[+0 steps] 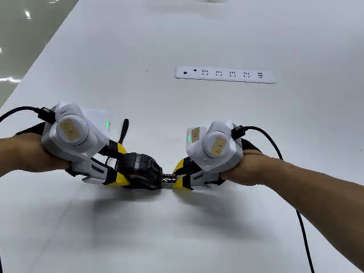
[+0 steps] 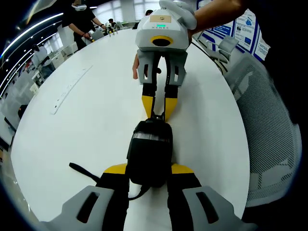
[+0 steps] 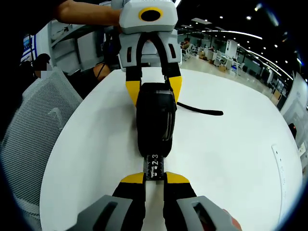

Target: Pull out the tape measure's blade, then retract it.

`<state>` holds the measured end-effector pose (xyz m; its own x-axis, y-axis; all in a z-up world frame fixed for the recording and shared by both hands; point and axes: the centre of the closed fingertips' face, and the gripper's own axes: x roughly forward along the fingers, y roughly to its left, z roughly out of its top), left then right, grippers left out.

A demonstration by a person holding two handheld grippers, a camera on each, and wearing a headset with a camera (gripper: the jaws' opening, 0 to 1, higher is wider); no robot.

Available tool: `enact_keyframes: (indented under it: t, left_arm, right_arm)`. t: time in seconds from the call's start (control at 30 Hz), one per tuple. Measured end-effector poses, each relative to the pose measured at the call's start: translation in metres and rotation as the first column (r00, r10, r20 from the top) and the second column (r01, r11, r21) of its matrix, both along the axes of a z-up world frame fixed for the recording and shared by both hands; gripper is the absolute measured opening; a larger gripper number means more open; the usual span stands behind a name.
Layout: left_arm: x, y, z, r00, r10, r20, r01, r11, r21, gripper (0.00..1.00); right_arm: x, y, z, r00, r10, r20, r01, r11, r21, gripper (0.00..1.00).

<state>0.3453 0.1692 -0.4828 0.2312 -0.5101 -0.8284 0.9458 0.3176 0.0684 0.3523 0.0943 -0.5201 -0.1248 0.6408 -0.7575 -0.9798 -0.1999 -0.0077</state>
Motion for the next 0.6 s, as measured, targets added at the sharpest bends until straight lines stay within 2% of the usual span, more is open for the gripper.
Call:
enact_keyframes:
  t: [0.6]
  left_arm:
    - [-0.001, 0.001, 0.0, 1.0, -0.006, -0.005, 0.006, 1.0, -0.001, 0.24]
  right_arm:
    - [0.002, -0.02, 0.001, 1.0, -0.018, -0.007, 0.018, 1.0, -0.02, 0.09]
